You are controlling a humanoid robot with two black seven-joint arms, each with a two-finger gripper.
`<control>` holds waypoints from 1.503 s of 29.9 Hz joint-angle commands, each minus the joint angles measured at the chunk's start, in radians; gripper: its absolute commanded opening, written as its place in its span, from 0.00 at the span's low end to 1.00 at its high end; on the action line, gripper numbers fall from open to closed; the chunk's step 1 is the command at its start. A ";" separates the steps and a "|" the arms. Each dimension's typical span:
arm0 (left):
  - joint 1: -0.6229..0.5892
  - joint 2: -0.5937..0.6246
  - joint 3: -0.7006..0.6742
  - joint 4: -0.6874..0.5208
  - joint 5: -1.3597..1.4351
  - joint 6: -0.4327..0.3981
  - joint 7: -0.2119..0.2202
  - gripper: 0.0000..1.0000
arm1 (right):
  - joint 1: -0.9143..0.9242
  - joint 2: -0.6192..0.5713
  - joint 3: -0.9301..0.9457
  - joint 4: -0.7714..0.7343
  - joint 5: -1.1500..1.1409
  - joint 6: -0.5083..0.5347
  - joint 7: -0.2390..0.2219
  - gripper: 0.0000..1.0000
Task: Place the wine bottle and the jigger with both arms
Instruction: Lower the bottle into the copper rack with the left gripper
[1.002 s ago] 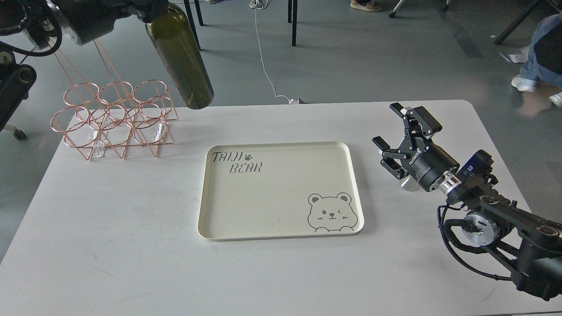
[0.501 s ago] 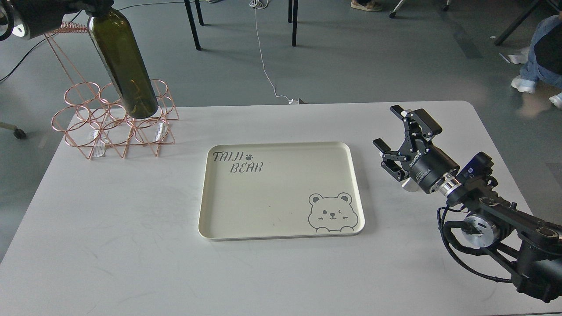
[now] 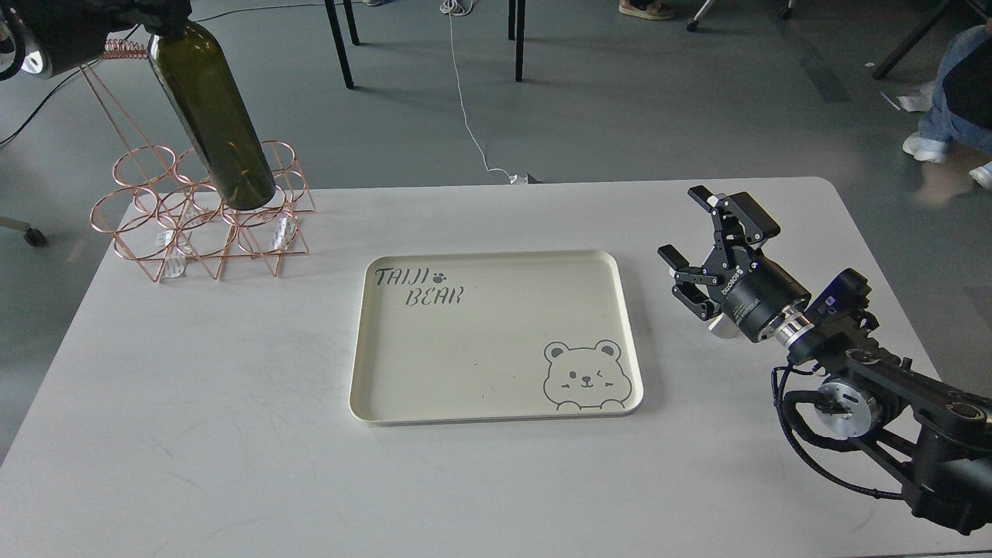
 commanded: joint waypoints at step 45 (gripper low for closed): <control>0.091 -0.041 0.033 0.009 -0.003 0.074 0.000 0.19 | -0.006 -0.002 0.003 0.001 0.000 0.000 0.000 0.99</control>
